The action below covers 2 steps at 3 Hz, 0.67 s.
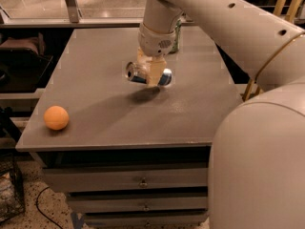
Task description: Knock redbull can over
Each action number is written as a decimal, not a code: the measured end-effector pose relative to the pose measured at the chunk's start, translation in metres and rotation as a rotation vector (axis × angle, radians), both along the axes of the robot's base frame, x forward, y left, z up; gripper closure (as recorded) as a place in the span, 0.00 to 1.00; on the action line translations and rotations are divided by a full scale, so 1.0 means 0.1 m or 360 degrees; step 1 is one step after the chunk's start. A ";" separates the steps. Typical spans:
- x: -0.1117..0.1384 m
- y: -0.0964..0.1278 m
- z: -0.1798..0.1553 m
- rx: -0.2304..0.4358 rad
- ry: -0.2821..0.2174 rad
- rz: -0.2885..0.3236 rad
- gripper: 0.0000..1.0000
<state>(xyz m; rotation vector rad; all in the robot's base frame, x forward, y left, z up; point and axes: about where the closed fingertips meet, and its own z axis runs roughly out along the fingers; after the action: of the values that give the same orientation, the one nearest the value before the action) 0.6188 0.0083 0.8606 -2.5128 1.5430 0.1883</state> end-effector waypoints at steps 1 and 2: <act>0.03 0.03 -0.02 0.0012 -0.0015 -0.0002 0.57; 0.06 0.06 -0.03 0.0022 -0.0027 -0.0003 0.35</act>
Offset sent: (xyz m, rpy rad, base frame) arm 0.0031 0.0031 -0.0015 0.0070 -0.0087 -0.0009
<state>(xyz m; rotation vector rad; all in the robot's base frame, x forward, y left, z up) 0.6248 0.0144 0.8575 -2.4961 1.5324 0.1766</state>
